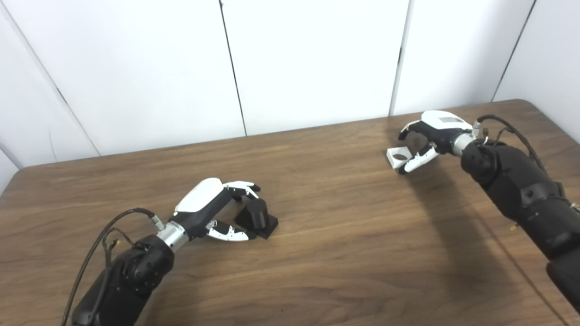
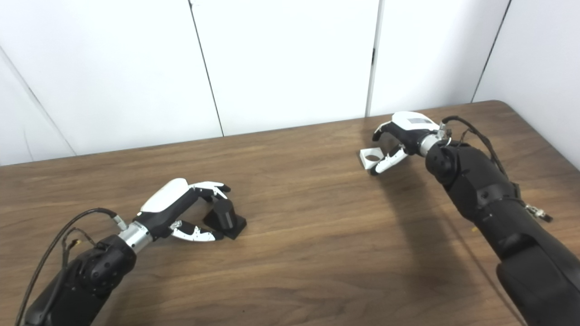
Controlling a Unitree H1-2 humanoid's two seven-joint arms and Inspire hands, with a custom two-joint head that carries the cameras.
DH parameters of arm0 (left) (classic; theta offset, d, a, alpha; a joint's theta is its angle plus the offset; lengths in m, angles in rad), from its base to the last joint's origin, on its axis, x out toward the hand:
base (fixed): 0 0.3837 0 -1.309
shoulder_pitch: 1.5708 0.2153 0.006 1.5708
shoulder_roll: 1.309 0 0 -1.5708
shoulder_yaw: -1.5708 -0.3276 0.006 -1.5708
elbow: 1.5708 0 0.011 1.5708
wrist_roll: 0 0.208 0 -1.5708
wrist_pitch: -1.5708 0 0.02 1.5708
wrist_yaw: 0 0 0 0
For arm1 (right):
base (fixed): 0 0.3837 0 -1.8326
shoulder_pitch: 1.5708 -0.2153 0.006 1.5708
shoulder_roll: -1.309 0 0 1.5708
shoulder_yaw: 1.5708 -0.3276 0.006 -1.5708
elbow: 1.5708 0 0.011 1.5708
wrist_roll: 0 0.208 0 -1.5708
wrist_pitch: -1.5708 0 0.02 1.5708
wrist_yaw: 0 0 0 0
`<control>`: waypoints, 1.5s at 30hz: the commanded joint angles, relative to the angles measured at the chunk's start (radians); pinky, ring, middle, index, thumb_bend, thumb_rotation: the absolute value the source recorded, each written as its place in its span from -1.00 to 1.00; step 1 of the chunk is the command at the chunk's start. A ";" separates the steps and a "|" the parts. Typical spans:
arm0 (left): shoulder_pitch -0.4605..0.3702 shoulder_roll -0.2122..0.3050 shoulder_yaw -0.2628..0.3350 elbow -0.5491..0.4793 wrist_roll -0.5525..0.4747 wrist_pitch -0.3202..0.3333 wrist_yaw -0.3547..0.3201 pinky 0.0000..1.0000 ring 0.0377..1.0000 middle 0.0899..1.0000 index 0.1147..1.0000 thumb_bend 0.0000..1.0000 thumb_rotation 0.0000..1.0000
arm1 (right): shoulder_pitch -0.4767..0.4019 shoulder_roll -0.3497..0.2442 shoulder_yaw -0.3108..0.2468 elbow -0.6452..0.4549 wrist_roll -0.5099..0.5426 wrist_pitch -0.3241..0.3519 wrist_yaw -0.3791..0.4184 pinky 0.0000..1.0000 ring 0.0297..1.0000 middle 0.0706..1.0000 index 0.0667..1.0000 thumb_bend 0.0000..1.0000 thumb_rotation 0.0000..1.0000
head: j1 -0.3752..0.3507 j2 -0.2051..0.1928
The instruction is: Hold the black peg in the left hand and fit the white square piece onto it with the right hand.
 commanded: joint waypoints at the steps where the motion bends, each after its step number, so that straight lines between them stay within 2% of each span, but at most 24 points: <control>1: 0.060 0.063 -0.019 0.074 0.062 0.094 -0.081 0.38 0.65 0.65 0.10 0.56 -0.87 | -0.052 0.033 0.019 0.007 0.000 -0.031 0.001 0.42 0.74 0.77 0.47 0.48 -0.20 | 0.002 0.002; 9: 0.063 0.063 -0.017 0.071 0.056 0.093 -0.084 0.35 0.63 0.64 0.10 0.55 -0.88 | -0.065 0.051 0.048 0.051 -0.006 -0.048 -0.008 0.43 0.73 0.75 0.41 0.48 -0.23 | 0.008 0.009; 13: 0.066 0.065 -0.016 0.067 0.057 0.096 -0.084 0.37 0.63 0.64 0.09 0.56 -0.87 | -0.067 0.061 0.057 0.080 -0.001 -0.074 -0.027 0.42 0.71 0.72 0.27 0.46 -0.32 | 0.008 0.013; 17: 0.064 0.067 -0.019 0.064 0.061 0.098 -0.088 0.36 0.64 0.64 0.10 0.54 -0.86 | -0.068 0.063 0.060 0.083 -0.002 -0.066 -0.025 0.45 0.72 0.71 0.16 0.43 -0.41 | 0.009 0.014; 19: 0.063 0.067 -0.019 0.067 0.060 0.096 -0.086 0.38 0.64 0.64 0.10 0.56 -0.88 | -0.071 0.062 0.063 0.090 -0.005 -0.067 -0.028 0.45 0.72 0.70 -0.03 0.12 -0.63 | 0.007 0.014; 20: 0.062 0.068 -0.019 0.065 0.061 0.097 -0.088 0.39 0.65 0.64 0.10 0.56 -0.88 | -0.072 0.060 0.065 0.092 -0.007 -0.066 -0.029 0.45 0.71 0.70 -0.06 0.07 -0.65 | 0.006 0.013; 38: 0.053 0.073 -0.013 0.076 0.057 0.089 -0.088 0.40 0.65 0.64 0.09 0.55 -0.90 | -0.072 0.023 0.077 0.080 -0.010 -0.063 -0.011 0.44 0.71 0.70 -0.08 0.03 -0.67 | 0.004 0.008; 39: 0.052 0.073 -0.013 0.076 0.057 0.090 -0.088 0.40 0.64 0.64 0.09 0.55 -0.89 | -0.072 0.022 0.076 0.077 -0.009 -0.061 -0.010 0.45 0.72 0.71 0.14 0.26 -0.52 | 0.004 0.008; 40: 0.052 0.073 -0.013 0.075 0.057 0.090 -0.088 0.40 0.64 0.64 0.09 0.56 -0.89 | -0.072 0.022 0.076 0.079 -0.008 -0.063 -0.011 0.46 0.72 0.71 0.29 0.40 -0.42 | 0.004 0.008; 45: 0.052 0.076 -0.014 0.074 0.061 0.092 -0.088 0.39 0.63 0.64 0.10 0.55 -0.87 | -0.072 0.017 0.078 0.078 -0.008 -0.061 0.004 0.42 0.73 0.74 0.53 0.59 -0.31 | 0.009 0.007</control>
